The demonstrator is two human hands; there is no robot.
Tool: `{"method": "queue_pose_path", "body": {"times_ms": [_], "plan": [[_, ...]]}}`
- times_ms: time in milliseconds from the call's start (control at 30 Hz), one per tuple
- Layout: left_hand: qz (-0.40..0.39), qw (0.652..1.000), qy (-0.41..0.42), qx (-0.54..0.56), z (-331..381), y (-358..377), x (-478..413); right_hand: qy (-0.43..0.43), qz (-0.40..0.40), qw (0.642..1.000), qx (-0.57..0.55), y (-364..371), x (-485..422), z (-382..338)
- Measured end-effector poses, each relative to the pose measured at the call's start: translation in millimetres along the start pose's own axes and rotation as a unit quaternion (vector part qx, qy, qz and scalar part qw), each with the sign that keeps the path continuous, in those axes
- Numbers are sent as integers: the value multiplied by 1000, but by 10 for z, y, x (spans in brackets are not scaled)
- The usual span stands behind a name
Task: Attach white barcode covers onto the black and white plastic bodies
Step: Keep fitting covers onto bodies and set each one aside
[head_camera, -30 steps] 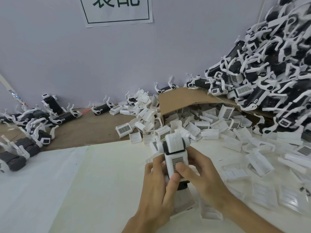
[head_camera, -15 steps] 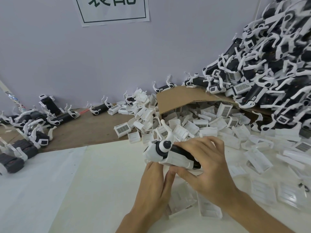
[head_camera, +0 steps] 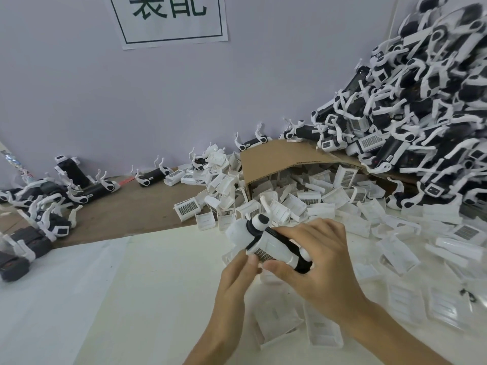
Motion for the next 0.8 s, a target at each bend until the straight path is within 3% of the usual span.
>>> {"method": "queue_pose_path", "body": {"times_ms": [133,300,533,667,800], "plan": [[24,990,-78,119,-17,-31,-95,33,-68,996,-53,58,16,17],[23,978,-120,167,-52,-34,-92,75,-130,987,-61,178,118,-49],[-105,975,-107,163,66,138,-15,191,-116,960,-170,238,160,47],[-74,982,-82,152,28,145,-1,231,-98,940,-229,244,180,33],[-31,982,-86,165,-6,141,14,230,-75,944,-225,242,206,9]]}}
Point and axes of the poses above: each hand's wrist, its own x-axis away from the middle knuckle, its own y-axis out of the palm, z = x × y, the point moved 7 cm from there along -x, towards the middle knuckle, and after that the axes turned 13 degrees about z, right-handed, at the moved point
